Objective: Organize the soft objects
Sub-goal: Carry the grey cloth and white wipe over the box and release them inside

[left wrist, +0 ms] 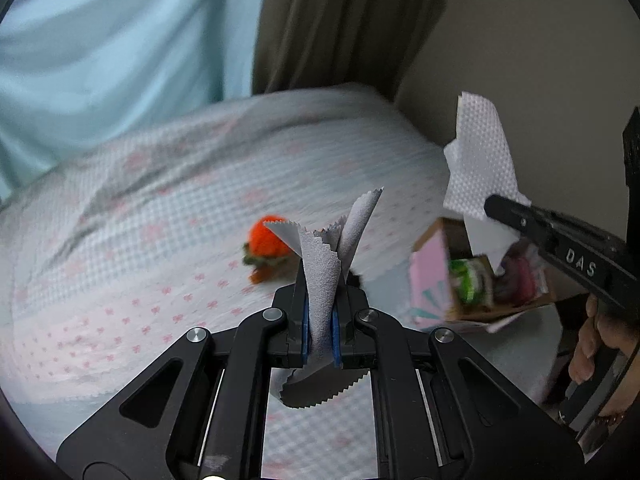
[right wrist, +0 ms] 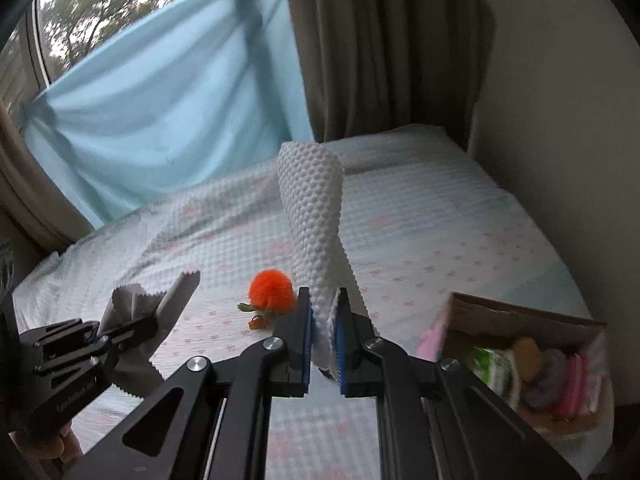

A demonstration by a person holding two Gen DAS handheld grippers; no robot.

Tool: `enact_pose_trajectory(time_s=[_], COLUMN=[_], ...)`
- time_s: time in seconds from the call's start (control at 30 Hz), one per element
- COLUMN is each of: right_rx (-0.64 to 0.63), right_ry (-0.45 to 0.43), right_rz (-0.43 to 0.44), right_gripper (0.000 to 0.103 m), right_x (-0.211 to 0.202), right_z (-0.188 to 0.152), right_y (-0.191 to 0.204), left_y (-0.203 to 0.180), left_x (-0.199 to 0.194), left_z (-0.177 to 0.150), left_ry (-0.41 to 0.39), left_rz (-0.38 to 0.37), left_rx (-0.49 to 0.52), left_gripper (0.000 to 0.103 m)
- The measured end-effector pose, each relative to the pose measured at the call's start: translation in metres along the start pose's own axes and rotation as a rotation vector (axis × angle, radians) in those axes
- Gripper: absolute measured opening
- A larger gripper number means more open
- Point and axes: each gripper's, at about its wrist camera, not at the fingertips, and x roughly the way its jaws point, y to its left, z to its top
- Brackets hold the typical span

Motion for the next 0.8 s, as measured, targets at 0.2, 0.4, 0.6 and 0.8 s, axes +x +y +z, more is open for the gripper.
enact_pose_trajectory(time_s=[0.2, 0.4, 0.6, 0.8], right_rx=[0.083, 0.141, 0.177, 0.237], right_ry=[-0.019, -0.017, 0.024, 0.098], right_rz=[-0.049, -0.105, -0.130, -0.108], right_gripper=[0.009, 0.009, 0.009, 0.009], right_x=[-0.056, -0.090, -0.105, -0.090], right_z=[-0.003, -0.011, -0.021, -0.031], right_y=[-0.040, -0.103, -0.174, -0.233], left_y=[-0.065, -0.132, -0.197, -0.244], left_x=[-0.022, -0.010, 0.027, 0.081], left_z=[0.019, 0.029, 0.029, 0.021], left_ry=[-0.019, 0.000, 0.063, 0.145], left_rz=[-0.050, -0.087, -0.103, -0.085], left_rx=[0.075, 0.111, 0.101, 0.076], left_gripper=[0.007, 0.006, 0.006, 0.006])
